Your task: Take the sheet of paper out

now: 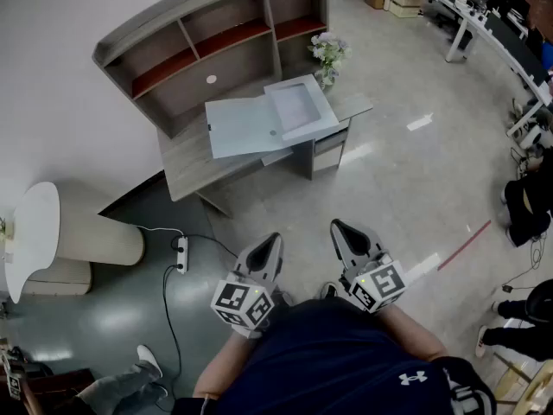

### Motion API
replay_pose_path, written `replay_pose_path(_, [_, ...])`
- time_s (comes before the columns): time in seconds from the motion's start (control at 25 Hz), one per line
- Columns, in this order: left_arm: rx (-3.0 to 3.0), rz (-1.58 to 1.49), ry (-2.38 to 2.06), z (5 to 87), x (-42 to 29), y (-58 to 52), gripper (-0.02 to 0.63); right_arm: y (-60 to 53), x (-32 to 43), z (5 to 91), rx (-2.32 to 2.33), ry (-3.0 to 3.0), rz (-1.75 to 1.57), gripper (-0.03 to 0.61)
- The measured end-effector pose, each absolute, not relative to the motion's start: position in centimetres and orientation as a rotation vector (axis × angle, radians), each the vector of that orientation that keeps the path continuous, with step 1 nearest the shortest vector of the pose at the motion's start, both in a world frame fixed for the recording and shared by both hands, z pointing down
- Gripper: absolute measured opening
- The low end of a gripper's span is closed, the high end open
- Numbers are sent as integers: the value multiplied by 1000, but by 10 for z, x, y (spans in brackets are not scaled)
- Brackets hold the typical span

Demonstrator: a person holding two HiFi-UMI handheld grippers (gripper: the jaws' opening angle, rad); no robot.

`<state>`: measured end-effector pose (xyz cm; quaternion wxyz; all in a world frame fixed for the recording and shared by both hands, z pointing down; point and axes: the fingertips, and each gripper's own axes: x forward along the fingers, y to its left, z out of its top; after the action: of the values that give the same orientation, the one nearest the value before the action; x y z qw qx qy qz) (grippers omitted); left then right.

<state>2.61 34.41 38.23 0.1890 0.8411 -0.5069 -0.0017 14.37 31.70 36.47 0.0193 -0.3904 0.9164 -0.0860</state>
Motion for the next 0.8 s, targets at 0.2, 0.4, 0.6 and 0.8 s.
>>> replay_pose_path(0.2, [2359,-3,-1443,380,45,341,17,315,162,364,-1194,2848,-274,14])
replay_pose_path(0.4, [2340,4,-1470,384,65,345,17,319,178,369,-1134,2844,-309,14])
replay_pose_path(0.6, [2289,19,-1472,395,74,345,17,315,188,380,-1109,2861,-350,14])
replay_pose_path(0.8, [2287,29,-1487,396,69,322,17,298,185,388,-1111,2870,-372,14])
